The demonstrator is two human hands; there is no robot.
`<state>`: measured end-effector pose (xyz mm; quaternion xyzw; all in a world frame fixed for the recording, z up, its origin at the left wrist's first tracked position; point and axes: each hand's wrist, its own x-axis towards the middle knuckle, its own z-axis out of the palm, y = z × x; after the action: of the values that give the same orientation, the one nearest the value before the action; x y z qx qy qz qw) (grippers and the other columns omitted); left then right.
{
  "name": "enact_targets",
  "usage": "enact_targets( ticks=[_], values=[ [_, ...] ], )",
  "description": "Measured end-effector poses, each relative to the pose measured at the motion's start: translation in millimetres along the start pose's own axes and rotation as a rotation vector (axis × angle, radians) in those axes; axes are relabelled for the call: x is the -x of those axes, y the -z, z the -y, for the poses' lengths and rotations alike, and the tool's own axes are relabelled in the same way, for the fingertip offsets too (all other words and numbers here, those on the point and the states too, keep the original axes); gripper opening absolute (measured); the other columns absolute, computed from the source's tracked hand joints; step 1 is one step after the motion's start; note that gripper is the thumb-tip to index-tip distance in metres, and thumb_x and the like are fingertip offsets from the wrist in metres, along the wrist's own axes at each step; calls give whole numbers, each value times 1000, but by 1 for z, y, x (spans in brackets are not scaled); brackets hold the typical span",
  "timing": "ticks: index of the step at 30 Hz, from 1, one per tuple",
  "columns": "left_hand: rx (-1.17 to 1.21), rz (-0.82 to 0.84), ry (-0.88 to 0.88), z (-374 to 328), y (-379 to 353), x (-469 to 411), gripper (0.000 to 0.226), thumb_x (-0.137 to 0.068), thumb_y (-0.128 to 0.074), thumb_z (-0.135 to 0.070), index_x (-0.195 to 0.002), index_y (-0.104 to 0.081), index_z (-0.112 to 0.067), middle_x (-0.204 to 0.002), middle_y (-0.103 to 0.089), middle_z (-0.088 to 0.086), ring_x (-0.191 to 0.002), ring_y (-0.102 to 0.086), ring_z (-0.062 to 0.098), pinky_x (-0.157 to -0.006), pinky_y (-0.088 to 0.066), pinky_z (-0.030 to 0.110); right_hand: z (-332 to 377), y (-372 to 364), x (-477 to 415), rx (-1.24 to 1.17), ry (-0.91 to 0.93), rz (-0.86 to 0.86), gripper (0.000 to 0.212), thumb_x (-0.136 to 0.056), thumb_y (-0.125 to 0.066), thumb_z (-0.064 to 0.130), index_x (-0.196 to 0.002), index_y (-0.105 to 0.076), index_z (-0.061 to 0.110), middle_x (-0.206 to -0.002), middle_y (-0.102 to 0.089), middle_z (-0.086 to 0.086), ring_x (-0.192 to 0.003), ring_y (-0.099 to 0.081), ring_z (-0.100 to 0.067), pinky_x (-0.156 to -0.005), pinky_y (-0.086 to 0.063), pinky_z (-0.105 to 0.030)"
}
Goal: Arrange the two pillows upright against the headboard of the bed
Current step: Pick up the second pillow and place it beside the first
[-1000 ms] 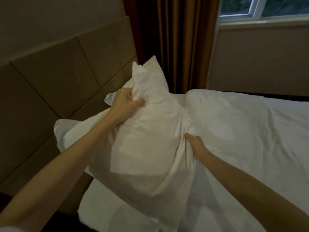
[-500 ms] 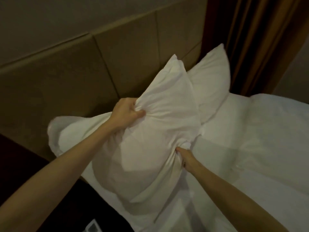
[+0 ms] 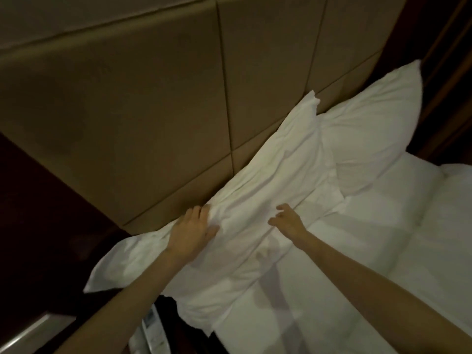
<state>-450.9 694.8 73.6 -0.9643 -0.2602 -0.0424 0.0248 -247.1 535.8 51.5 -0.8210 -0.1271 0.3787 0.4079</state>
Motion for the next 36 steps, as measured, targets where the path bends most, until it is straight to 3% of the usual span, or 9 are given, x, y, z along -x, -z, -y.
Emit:
enact_targets(
  ticks=[4,9,15,18,21,23,28,31,36],
  values=[
    [11,-75,102,-1,-12,15,32,-76,-76,-38,-77,-68,-6,-65,-66,9,-54,-63,23,-46,-50,28,31,13,-2,224,264,-103,59,-85,-60,10,-139,-38,6,-136,-46,-20,-121,-49,-34,-99,-42,-36],
    [480,166,259,1,-6,0,34,-97,-43,-40,-92,-59,-10,-87,-63,5,-81,-63,25,-67,-44,32,75,29,0,635,600,-155,64,-87,-45,-3,-145,-35,21,-149,-33,-13,-129,-42,-33,-101,-44,-42],
    [624,279,32,-3,42,13,37,-95,-41,-47,-86,-59,-17,-84,-67,2,-76,-64,18,-72,-50,42,106,39,-2,1133,689,-156,65,-91,-51,6,-147,-29,30,-162,-11,-4,-132,-41,-32,-96,-47,-39],
    [800,329,-4,-16,62,25,41,-90,-45,-56,-88,-65,-20,-84,-70,3,-73,-66,18,-69,-52,42,98,57,-7,1381,556,-155,57,-93,-49,20,-144,-29,34,-161,-10,-4,-128,-42,-32,-97,-44,-43],
    [1077,449,110,-29,69,34,36,-86,-54,-53,-94,-71,-23,-92,-74,3,-81,-71,18,-70,-57,35,83,77,-4,1351,448,-214,42,-96,-42,23,-137,-42,28,-140,-42,-7,-116,-52,-30,-87,-46,-41],
    [1057,437,95,-35,68,33,32,-87,-57,-49,-93,-72,-21,-90,-74,2,-79,-71,15,-67,-54,26,71,83,1,1359,492,-268,31,-95,-43,19,-125,-53,19,-120,-56,-8,-106,-59,-28,-78,-48,-37],
    [947,169,137,-38,78,15,39,-88,-58,-44,-70,-66,-10,-64,-61,0,-55,-54,7,-56,-41,27,49,110,15,1112,497,-410,23,-90,-43,8,-110,-55,7,-108,-60,-13,-95,-62,-32,-66,-38,-31],
    [937,-14,247,-43,92,1,41,-86,-60,-40,-63,-60,-7,-60,-56,2,-56,-49,13,-55,-37,32,71,129,21,998,557,-543,19,-90,-46,10,-106,-56,6,-104,-62,-15,-91,-62,-34,-65,-34,-30],
    [984,-236,310,-44,120,-11,45,-85,-61,-42,-53,-52,-12,-48,-46,-7,-46,-38,3,-51,-32,30,117,137,29,952,666,-699,25,-90,-48,12,-112,-57,5,-108,-62,-16,-90,-63,-37,-64,-33,-32]
  ],
)
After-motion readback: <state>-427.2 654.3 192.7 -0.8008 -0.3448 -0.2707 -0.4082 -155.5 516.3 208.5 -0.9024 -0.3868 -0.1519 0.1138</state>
